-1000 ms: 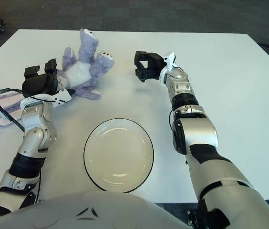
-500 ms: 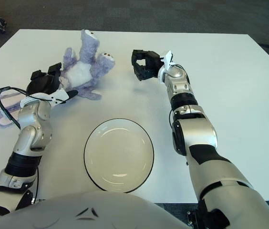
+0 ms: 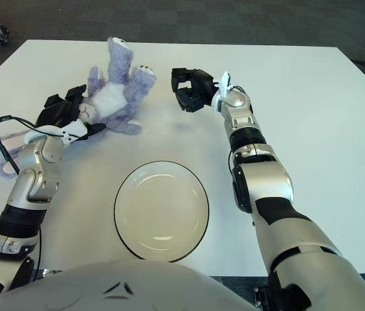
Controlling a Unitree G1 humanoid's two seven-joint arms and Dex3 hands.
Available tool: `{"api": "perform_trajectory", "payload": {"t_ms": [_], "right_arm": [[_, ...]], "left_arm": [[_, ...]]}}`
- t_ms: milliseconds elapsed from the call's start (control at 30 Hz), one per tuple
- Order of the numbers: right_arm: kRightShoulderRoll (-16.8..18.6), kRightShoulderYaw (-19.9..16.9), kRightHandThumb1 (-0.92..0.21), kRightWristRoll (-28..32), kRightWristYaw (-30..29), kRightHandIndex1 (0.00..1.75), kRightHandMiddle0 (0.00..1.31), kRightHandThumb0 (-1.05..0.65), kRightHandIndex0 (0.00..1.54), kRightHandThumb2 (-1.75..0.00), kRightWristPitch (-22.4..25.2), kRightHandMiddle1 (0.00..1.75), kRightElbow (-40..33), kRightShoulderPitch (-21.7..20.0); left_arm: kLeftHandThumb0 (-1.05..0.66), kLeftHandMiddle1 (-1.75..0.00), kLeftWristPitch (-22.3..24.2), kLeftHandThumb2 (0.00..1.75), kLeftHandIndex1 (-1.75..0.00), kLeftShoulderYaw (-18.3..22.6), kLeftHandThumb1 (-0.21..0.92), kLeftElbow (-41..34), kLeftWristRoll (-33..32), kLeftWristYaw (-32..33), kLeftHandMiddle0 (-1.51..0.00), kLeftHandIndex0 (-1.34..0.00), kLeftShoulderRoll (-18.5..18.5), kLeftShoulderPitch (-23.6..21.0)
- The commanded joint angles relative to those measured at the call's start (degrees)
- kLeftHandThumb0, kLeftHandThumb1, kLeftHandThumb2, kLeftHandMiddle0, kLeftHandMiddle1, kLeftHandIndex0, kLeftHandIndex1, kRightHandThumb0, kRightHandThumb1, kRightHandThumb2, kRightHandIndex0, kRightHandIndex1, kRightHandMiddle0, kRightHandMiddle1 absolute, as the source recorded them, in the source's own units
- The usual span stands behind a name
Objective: Put the doll into the plate.
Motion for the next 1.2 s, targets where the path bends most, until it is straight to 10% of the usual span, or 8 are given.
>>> {"api": "perform_trajectory", "payload": {"t_ms": [0, 67, 233, 533, 1167], "right_arm": [[-0.63, 1.11, -0.49, -2.18, -1.55, 1.75, 0.33, -0.01, 0.42, -1.11, -5.14, 1.73, 0.76, 1.18], [-0.57, 1.47, -0.62, -2.77, -1.72, 1.75, 0.17, 0.17, 0.35, -0.93, -7.14, 1.61, 1.35, 1.38], [0.09, 1.35, -0.24, -2.38, -0.14, 1.31, 0.02, -0.17, 0.05, -1.18, -8.98, 1.3, 3.66, 0.84], [0.71, 1.05, -0.19, -2.05, 1.37, 0.67, 0.0, -0.4, 0.0, -1.08, -8.67, 0.82, 5.76, 0.02], [1.68, 1.36, -0.16, -2.29, 1.7, 0.27, 0.0, -0.23, 0.0, -1.14, -8.01, 0.4, 5.21, 0.31]], "left_arm": [[-1.04, -1.52, -0.75, 0.24, -0.52, -0.61, 0.89, 0.95, -1.64, -0.09, 0.0, 0.0, 0.96, -0.19], [-1.04, -1.54, -0.97, 0.23, -0.54, -0.8, 0.89, 0.84, -2.28, -0.15, 0.0, 0.0, 1.24, -0.21], [-1.05, -1.66, -1.8, 0.21, -0.6, -1.26, 0.87, 1.27, -3.64, 0.25, 0.0, 0.0, 1.94, -0.56], [-1.03, -1.74, -2.22, 0.18, -0.72, -1.69, 0.82, 1.76, -4.98, 1.22, 0.0, 0.0, 2.34, -1.14], [-0.97, -1.65, 2.34, 0.21, -0.71, -6.61, 0.76, 3.67, 1.29, 0.44, 0.0, 0.0, 3.94, -4.04]]}}
